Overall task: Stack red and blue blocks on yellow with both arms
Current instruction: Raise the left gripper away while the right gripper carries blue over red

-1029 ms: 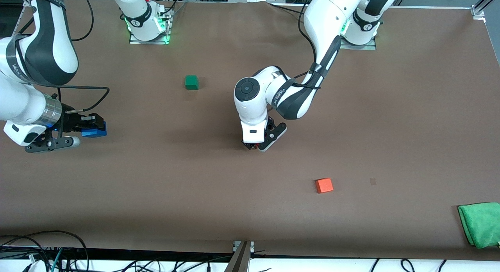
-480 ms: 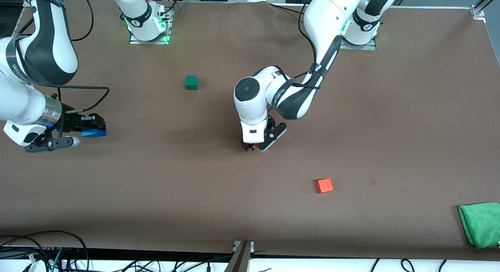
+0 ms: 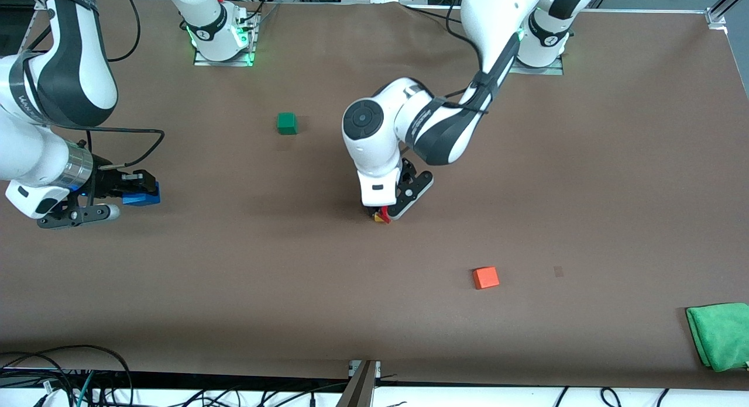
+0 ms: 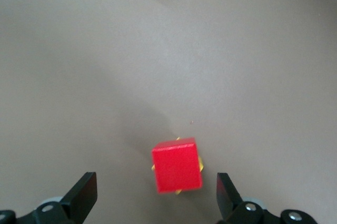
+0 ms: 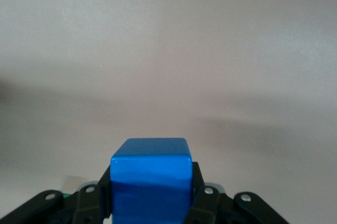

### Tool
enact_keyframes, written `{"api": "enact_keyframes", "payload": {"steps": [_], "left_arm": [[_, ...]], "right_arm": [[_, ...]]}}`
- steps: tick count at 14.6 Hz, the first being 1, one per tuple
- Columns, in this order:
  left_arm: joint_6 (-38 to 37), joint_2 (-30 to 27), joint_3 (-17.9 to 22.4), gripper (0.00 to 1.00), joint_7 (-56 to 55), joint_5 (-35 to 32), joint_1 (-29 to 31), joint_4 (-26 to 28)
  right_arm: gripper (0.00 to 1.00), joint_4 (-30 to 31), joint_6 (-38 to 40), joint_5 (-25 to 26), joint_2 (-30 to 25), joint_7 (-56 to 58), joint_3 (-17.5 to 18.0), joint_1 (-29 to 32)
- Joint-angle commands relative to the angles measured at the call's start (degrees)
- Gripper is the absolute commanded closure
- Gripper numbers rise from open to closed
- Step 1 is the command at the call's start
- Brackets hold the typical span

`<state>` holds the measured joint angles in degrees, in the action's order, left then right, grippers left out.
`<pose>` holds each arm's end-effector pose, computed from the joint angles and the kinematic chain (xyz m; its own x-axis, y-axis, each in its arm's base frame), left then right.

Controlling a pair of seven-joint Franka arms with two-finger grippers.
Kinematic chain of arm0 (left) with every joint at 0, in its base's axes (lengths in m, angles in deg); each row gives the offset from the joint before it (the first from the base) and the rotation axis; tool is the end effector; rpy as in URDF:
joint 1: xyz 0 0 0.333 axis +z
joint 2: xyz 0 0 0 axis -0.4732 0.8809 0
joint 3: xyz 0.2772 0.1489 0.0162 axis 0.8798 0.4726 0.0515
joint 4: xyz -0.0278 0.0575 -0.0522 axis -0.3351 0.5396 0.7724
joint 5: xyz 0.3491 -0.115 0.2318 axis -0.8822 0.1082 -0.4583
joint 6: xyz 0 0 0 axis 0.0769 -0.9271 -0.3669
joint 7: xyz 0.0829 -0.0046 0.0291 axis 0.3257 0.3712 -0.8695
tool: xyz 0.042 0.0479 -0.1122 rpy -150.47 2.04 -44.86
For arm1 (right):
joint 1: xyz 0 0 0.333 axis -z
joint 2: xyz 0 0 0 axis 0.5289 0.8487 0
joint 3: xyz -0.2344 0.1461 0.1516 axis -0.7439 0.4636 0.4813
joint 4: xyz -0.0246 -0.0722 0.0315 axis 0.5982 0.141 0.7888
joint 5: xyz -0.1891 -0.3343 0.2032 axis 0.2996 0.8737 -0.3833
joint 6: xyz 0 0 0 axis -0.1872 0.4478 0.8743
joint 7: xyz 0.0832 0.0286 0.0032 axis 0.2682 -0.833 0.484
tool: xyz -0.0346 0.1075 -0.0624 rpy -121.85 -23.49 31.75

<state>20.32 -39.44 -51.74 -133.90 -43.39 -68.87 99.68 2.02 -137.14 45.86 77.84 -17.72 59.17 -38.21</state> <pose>0.6097 -0.5182 0.3137 0.7106 0.6953 0.1077 0.7032 -0.7067 -0.0776 0.6759 0.0278 0.4189 0.9885 0.1287 -0.0792 0.1245 -0.9906 -0.0563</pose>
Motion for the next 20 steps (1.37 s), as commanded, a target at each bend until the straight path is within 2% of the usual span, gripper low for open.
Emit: {"api": "enact_keyframes", "payload": {"steps": [1,3,7,9,13,20], "left_arm": [[-4.8,-3.5,-0.2,0.0,6.3,3.0,2.2,-0.1],[-7.2,-5.9,-0.1,0.0,9.3,5.1,3.4,-0.1],[-12.2,-8.8,-0.1,0.0,14.0,6.4,5.0,-0.1],[-15.9,-10.6,-0.2,0.0,17.6,7.1,6.0,-0.1],[-24.1,-14.6,0.0,0.0,27.9,8.8,9.0,0.0],[-33.9,-21.4,-0.1,0.0,46.6,9.9,19.4,0.3]], "right_arm": [[0.95,-1.7,1.2,-0.6,0.3,-2.6,0.5,-0.3],[0.95,-2.5,1.2,-0.7,0.4,-4.6,0.8,-0.4],[0.95,-5.1,1.1,-0.7,2.8,-15.3,1.1,-5.7],[0.95,-7.9,0.9,-0.7,5.6,-22.3,1.1,-10.0],[0.95,-17.2,0.5,-0.6,13.5,-35.8,1.1,-17.4],[0.95,-25.9,-4.9,-0.6,22.4,-49.8,1.1,-27.0]]}}
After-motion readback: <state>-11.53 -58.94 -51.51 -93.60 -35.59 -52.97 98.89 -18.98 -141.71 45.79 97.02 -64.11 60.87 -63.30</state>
